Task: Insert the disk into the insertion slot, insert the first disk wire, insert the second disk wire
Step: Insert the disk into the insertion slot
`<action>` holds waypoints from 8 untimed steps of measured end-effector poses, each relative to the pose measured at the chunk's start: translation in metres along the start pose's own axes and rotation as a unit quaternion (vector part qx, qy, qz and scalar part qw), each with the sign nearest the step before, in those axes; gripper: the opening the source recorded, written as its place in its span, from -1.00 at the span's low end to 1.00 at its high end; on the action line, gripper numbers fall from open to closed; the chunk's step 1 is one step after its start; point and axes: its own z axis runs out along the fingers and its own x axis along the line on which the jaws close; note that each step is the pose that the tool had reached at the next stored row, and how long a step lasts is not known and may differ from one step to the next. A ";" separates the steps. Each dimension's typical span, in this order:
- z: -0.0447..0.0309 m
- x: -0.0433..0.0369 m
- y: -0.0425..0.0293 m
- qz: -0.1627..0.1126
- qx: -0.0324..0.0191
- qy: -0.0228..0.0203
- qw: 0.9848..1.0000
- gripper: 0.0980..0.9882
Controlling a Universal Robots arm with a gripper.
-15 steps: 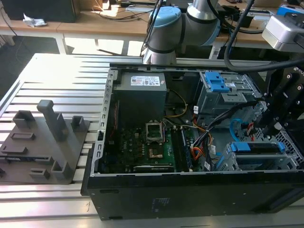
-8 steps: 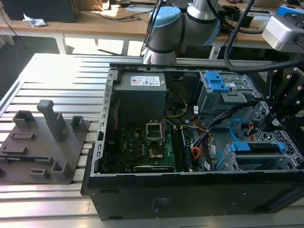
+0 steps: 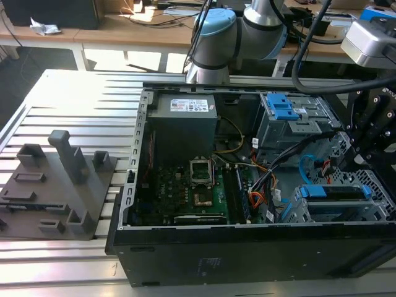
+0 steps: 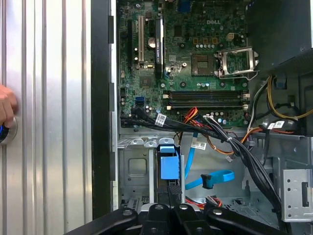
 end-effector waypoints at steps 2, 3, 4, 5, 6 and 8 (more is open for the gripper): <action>0.0000 0.0000 0.0000 0.000 0.000 0.000 1.000 -0.98; 0.0002 0.0000 -0.0008 0.000 0.000 0.000 1.000 -0.98; 0.0000 -0.0001 -0.0023 0.000 0.000 0.000 1.000 -0.98; -0.0001 -0.0001 -0.0035 0.000 0.000 0.000 1.000 -0.98; -0.0002 -0.0002 -0.0053 0.000 0.000 0.000 1.000 -0.98; -0.0003 -0.0003 -0.0078 0.000 0.000 0.000 1.000 -0.98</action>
